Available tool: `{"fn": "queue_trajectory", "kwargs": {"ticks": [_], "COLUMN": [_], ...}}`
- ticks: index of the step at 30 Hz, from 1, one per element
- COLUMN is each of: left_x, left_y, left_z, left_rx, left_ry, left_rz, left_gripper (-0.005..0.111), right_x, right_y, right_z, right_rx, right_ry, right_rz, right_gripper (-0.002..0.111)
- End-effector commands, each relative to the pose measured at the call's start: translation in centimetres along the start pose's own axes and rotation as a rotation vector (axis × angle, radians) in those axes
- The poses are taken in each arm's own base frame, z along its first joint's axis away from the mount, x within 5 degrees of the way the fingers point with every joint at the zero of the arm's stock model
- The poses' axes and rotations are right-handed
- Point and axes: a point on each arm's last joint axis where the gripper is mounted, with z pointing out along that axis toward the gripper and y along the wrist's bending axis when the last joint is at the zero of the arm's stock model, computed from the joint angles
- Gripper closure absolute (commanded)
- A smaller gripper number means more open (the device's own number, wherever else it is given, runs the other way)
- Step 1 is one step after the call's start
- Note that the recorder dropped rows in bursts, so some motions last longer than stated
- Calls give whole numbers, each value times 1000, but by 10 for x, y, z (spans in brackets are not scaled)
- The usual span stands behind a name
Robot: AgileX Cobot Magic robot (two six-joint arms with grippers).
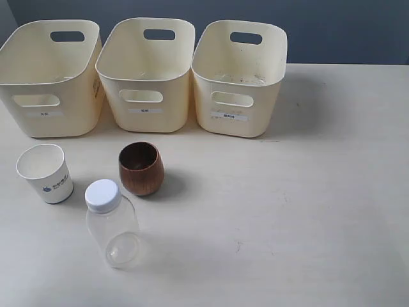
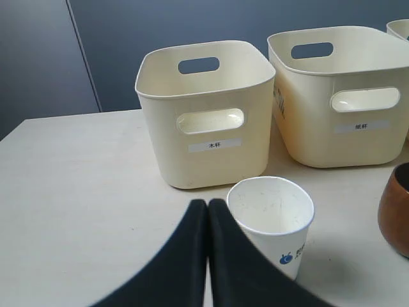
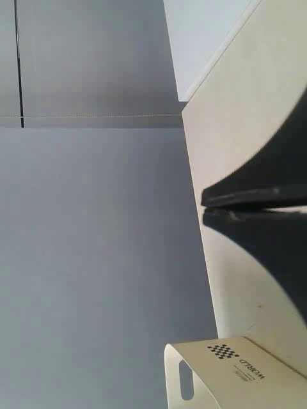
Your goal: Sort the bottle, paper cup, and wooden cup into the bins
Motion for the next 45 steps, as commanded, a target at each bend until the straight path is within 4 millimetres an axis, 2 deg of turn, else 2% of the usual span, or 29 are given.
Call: {"fn": "queue_trajectory", "kwargs": {"ticks": [1, 37, 45], "left_x": [-2, -2, -2], "left_y": [0, 0, 0], "left_z": [0, 0, 0], "left_rx": [1, 1, 1], "left_ry": [-12, -12, -12], "left_rz": [-4, -4, -4], "left_gripper": [107, 107, 107], "right_x": [1, 1, -13], "right_y": [0, 0, 2], "right_z": [0, 0, -1], "right_rx": [5, 4, -15], "right_ry": [-4, -6, -151], "right_rz": [-4, -4, -4], "right_gripper": [108, 108, 108]}}
